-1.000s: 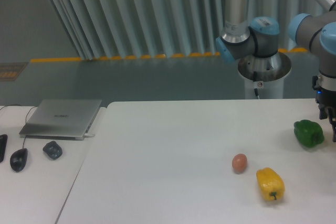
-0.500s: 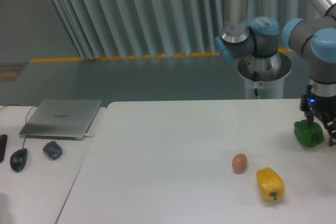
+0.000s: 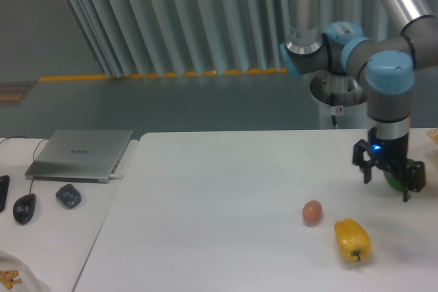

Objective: Place the yellow pepper in a basket
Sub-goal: 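Move the open gripper over the yellow pepper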

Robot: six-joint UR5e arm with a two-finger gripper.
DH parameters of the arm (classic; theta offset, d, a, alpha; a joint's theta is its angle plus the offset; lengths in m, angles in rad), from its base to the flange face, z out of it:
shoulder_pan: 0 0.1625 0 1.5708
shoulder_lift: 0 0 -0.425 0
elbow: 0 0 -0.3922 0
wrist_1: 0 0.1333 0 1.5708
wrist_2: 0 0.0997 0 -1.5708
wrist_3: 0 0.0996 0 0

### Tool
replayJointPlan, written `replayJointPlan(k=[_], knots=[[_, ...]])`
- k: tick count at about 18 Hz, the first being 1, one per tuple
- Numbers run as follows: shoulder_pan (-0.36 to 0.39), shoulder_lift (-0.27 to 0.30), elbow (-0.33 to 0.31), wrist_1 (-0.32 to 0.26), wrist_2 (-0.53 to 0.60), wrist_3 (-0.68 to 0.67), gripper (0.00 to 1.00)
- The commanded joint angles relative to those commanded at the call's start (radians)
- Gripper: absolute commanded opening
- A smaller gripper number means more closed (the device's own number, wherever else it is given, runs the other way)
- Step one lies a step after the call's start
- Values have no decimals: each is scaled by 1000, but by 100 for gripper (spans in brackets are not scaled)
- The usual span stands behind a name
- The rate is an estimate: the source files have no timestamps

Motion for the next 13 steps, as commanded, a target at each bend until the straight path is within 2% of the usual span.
replayJointPlan(k=[1,4,10,13], knots=[[-6,-3,0,2,3,-8,100],[-20,-9,0,26,-3,-159,100],[-61,-63,5,75,0,-356,100],[-77,-83,6,78,2,-376,100]])
